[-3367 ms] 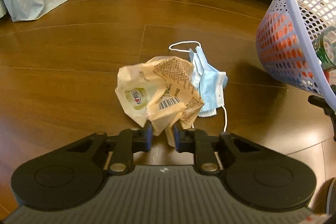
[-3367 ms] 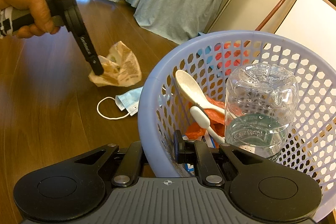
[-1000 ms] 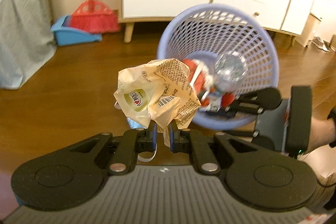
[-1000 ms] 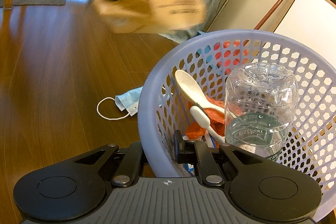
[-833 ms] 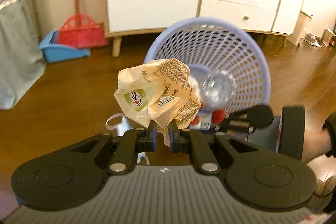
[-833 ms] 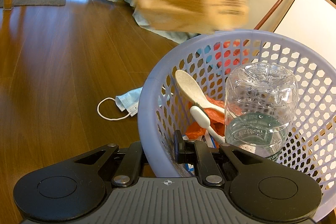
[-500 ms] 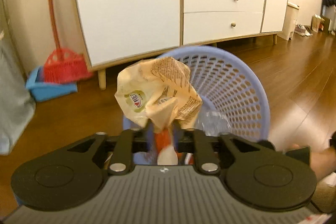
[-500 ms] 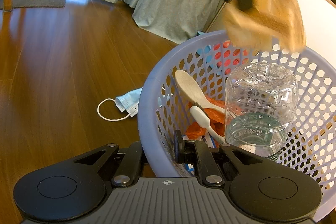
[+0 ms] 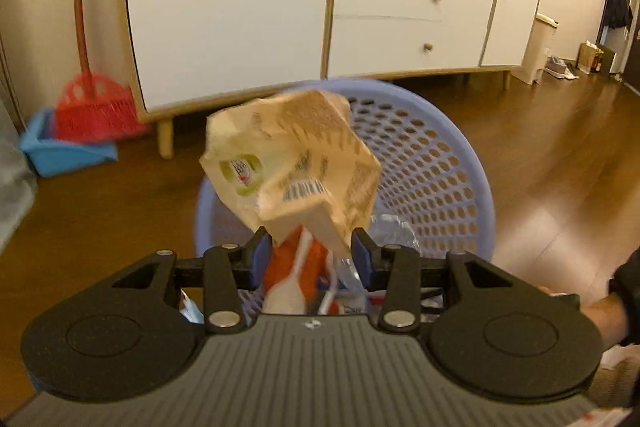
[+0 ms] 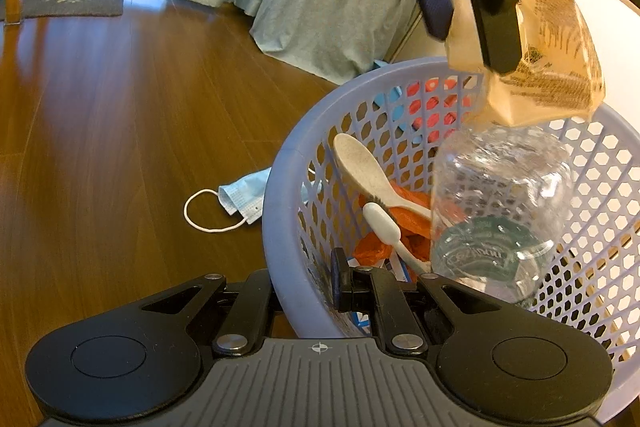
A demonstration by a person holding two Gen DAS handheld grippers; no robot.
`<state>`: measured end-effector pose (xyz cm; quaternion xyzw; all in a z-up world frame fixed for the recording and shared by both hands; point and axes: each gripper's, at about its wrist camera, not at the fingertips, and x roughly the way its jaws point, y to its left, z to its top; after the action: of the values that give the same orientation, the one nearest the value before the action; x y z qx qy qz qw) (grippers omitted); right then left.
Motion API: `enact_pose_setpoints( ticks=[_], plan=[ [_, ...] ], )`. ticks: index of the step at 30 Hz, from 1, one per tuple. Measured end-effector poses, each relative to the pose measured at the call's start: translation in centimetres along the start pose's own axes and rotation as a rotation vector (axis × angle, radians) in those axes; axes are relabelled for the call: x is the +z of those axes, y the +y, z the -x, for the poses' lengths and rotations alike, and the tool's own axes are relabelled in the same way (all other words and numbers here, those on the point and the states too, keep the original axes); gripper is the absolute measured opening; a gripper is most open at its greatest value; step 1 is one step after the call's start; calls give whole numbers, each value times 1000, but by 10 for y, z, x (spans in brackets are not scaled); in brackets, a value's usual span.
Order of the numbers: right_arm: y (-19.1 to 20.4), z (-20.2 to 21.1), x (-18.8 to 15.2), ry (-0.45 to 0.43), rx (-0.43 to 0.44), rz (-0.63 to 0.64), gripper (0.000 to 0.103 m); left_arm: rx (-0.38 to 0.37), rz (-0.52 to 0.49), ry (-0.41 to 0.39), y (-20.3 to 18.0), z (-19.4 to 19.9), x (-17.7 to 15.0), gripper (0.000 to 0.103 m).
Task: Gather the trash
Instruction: 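Drop the paper bag into the basket by opening the left gripper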
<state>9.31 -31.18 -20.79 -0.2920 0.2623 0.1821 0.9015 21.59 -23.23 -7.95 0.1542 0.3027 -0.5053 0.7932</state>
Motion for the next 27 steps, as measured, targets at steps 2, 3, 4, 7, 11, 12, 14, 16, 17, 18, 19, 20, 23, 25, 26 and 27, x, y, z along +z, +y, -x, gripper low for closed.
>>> enact_pose_setpoints(
  ticks=[2,3,4,7,11,12,14,16,17,18,19,20,23,25,26,27],
  plan=[
    [0,1,-1,0,0,0,7,-3,16,-2,1,1,-2,42],
    [0,1,-1,-1,1,0,7,-8,26,-2,3,1,-2,43],
    [0,0,0,0,1,1,7,-9,34,-1,4,1,-2,43],
    [0,0,0,-2,1,-3,7,-10,45,-14,5,7,-2,47],
    [0,0,0,-3,1,-7,7,-19,71,-39,7,17,-3,49],
    [0,0,0,-3,2,-8,7,-27,71,-40,6,18,-3,50],
    [0,-1,0,-3,2,-7,7,-47,70,-31,6,17,-1,50],
    [1,-1,0,-4,1,-8,7,-49,62,-27,3,16,0,50],
    [1,-1,0,-4,2,-8,7,-52,61,-27,2,15,0,50],
    [1,-1,0,-4,1,-9,7,-53,63,-25,2,13,0,50],
    [0,-1,0,-4,2,-10,7,-52,63,-25,1,13,0,51],
    [0,-1,0,-4,2,-11,7,-49,60,-24,1,13,-1,51],
    [0,-1,0,-5,2,-11,7,-38,59,-21,3,14,-4,53],
    [0,0,0,-3,2,-10,7,-15,69,-20,7,17,-8,56],
    [-1,0,0,-3,2,-12,7,-4,74,-21,10,18,-11,58],
    [-2,0,1,-4,2,-13,7,5,80,-19,13,19,-14,58]
  ],
)
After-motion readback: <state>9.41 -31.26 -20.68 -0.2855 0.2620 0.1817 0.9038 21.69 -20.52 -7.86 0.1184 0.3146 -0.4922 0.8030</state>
